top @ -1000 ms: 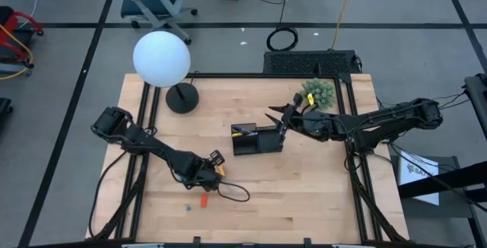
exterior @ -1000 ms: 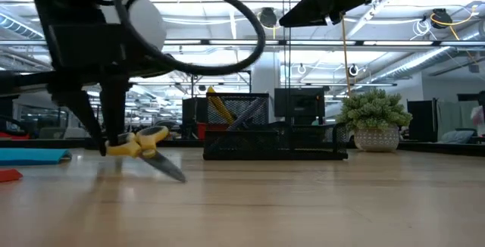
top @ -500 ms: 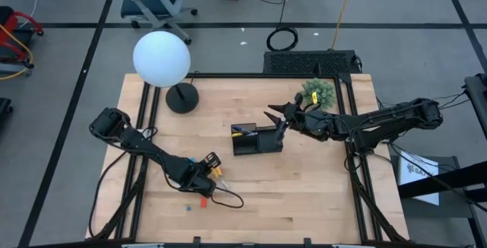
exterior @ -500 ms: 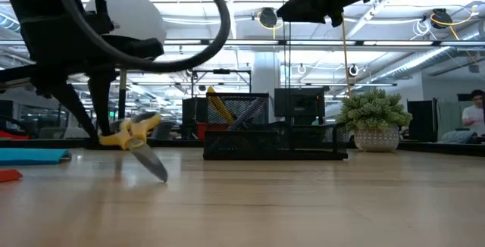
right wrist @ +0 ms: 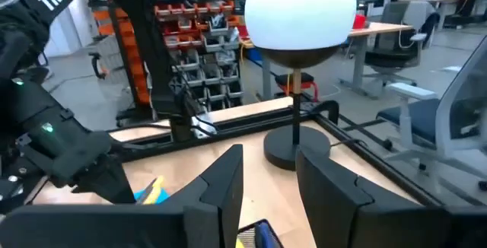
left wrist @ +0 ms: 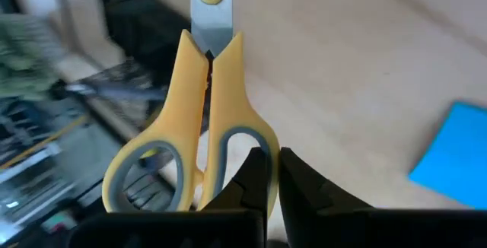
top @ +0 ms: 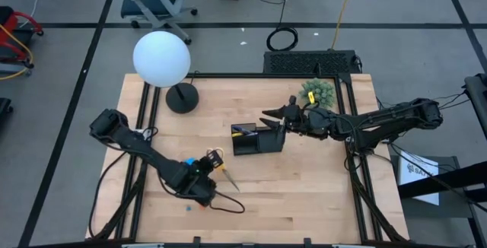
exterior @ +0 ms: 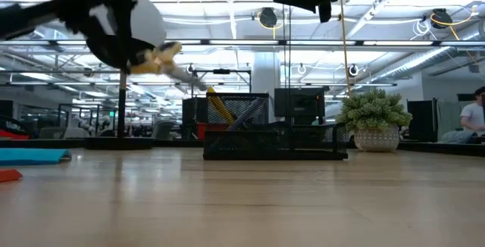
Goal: Pick and place office supplies into organizer
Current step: Put the yellow scissors into the top left compartment of the black desk organizer
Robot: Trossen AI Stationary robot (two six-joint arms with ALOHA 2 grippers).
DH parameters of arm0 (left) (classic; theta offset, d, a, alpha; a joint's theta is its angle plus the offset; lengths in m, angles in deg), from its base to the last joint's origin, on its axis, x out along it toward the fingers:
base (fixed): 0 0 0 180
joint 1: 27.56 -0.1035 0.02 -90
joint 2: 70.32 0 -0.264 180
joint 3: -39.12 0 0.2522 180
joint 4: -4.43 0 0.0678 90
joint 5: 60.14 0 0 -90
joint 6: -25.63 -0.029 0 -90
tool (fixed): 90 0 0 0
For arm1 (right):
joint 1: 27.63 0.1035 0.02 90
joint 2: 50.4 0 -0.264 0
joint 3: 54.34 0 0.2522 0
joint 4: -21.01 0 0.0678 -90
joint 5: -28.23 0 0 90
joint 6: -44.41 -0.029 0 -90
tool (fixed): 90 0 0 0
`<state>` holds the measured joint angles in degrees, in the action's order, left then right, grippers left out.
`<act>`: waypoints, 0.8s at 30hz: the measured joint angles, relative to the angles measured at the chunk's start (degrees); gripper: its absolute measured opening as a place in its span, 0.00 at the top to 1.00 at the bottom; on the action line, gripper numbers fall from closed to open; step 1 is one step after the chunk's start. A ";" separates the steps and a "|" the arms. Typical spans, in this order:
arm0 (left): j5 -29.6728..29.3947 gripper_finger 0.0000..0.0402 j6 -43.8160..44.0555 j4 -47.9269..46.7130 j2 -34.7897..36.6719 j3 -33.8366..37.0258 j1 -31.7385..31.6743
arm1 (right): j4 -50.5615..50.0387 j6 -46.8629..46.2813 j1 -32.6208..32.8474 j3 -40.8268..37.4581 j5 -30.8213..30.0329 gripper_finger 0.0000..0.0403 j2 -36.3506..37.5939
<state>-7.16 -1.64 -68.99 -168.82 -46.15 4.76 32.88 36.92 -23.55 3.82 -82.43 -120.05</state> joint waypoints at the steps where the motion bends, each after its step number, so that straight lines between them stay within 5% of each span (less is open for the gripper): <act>1: -1.36 0.97 0.01 -1.15 0.00 -0.81 0.14 | -0.09 -0.72 0.00 0.00 0.05 0.72 0.00; 24: -26.04 0.97 -14.71 -10.39 0.04 -5.05 -8.84 | 7.10 -2.18 3.17 0.22 2.70 0.72 -3.25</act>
<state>-33.20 -16.35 -79.38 -168.78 -51.20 -4.07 39.98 34.74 -20.38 4.04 -79.73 -123.30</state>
